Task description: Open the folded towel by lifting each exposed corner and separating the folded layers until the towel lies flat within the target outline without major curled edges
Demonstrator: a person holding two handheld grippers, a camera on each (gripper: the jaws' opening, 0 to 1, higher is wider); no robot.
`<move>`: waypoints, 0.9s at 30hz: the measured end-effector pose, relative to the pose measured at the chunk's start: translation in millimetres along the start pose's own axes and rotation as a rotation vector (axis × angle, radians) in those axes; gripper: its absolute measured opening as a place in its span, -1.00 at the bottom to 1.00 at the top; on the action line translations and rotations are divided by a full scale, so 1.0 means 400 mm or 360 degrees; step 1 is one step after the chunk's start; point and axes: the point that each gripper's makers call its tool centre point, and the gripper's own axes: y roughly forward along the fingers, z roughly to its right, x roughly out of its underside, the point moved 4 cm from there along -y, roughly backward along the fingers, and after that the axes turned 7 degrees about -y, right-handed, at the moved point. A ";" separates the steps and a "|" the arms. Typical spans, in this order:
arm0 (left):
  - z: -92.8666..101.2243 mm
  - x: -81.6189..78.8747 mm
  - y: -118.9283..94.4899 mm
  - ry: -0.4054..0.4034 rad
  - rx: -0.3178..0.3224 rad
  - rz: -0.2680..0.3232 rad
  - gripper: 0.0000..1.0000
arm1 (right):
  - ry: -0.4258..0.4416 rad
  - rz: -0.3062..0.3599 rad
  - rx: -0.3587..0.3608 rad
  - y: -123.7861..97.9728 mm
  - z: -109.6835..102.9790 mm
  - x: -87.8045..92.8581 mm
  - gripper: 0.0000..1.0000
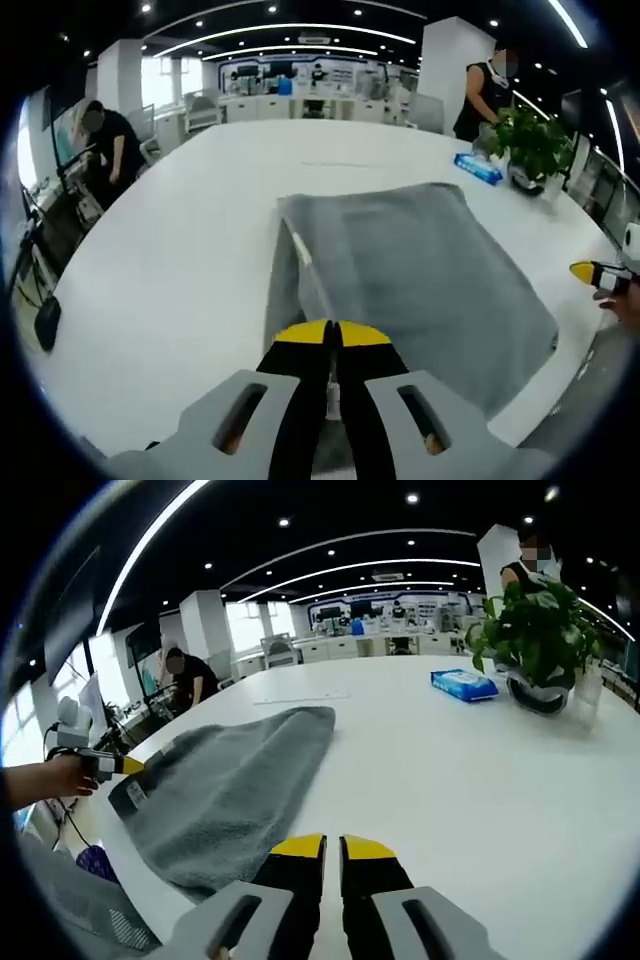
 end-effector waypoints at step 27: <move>0.295 0.007 0.038 0.0028 0.0169 0.0082 -0.99 | 0.0148 0.0057 -0.0479 -0.006 -0.117 -0.034 -0.74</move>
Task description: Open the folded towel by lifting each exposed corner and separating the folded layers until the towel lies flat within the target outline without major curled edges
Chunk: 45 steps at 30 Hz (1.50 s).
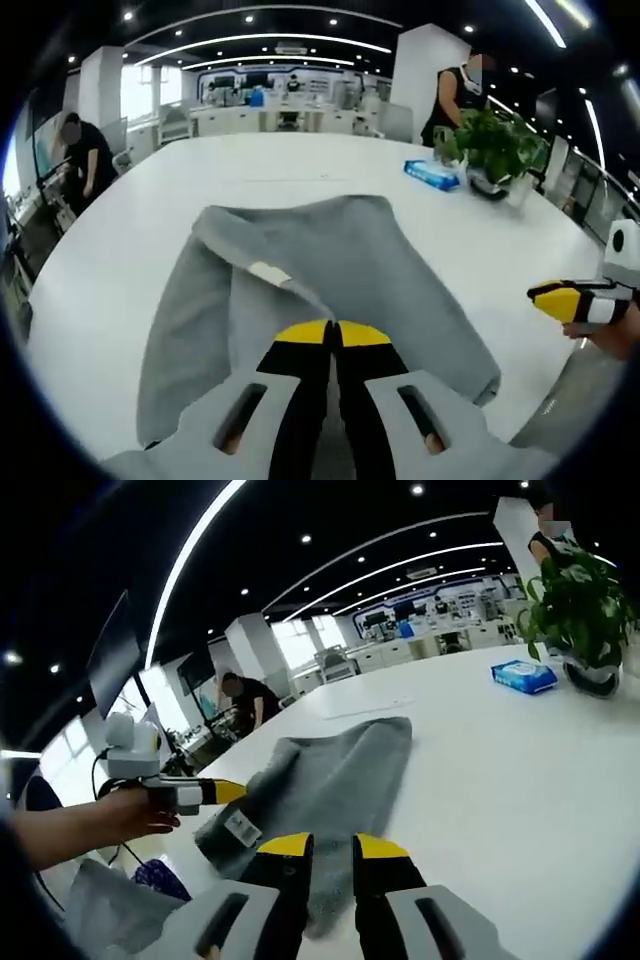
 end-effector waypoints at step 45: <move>0.343 0.116 0.014 0.0397 0.0609 0.0027 -0.99 | 0.0026 -0.0094 -0.0172 0.052 0.024 0.009 -0.75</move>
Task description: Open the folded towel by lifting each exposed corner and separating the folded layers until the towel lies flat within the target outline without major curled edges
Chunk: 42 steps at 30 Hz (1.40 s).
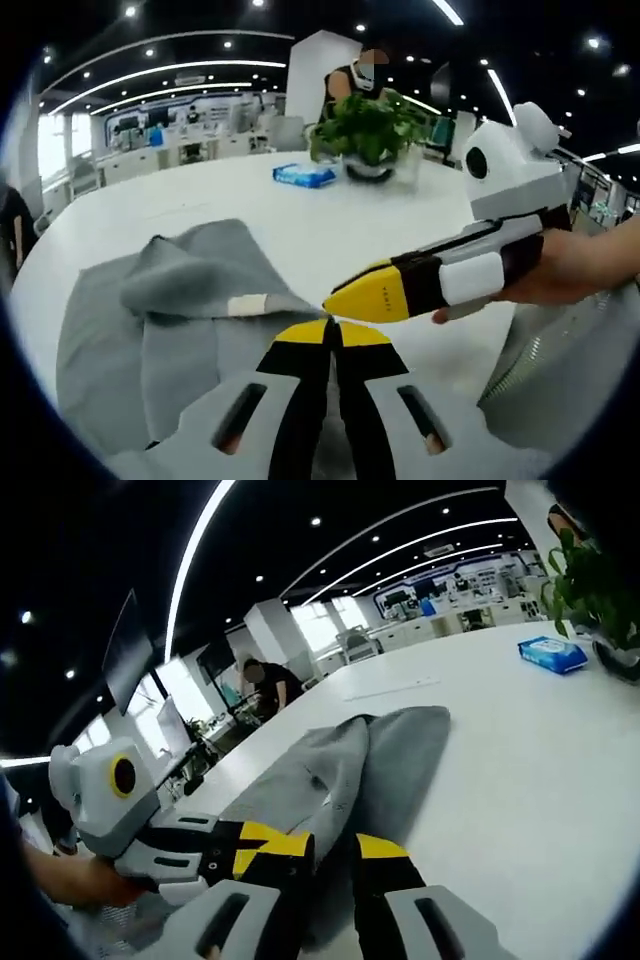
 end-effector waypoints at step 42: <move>-0.224 0.045 -0.071 -0.0446 -0.0611 0.0015 -0.87 | 0.0397 -0.0001 0.0311 -0.084 0.198 0.003 -1.00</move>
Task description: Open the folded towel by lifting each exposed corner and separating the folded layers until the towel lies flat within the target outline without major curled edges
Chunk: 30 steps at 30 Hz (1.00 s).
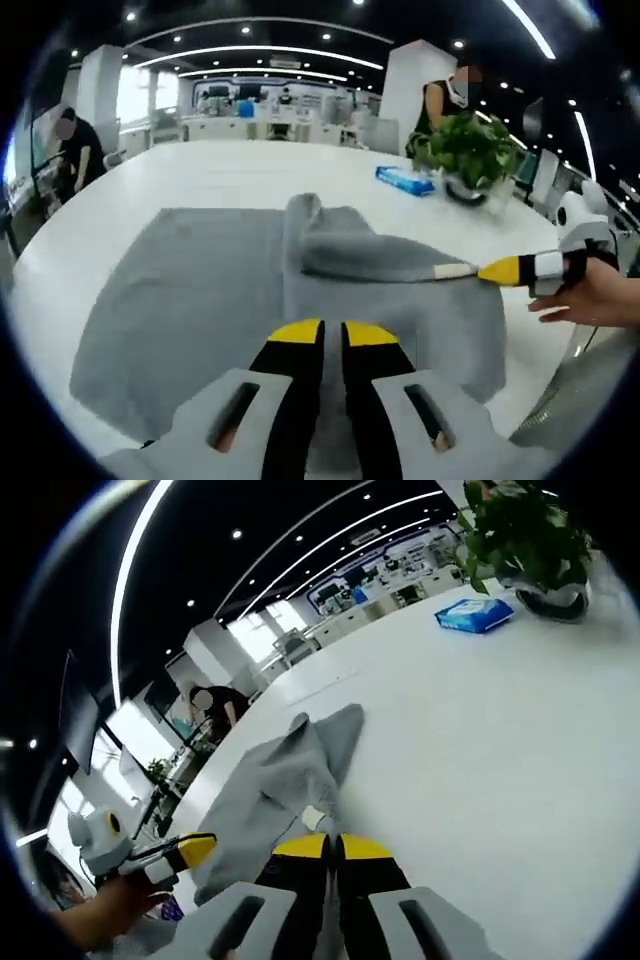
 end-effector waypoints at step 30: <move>-0.055 0.102 0.004 -0.0001 -0.0142 -0.0281 -0.86 | 0.0123 0.0085 0.0657 -0.137 0.239 -0.026 -1.00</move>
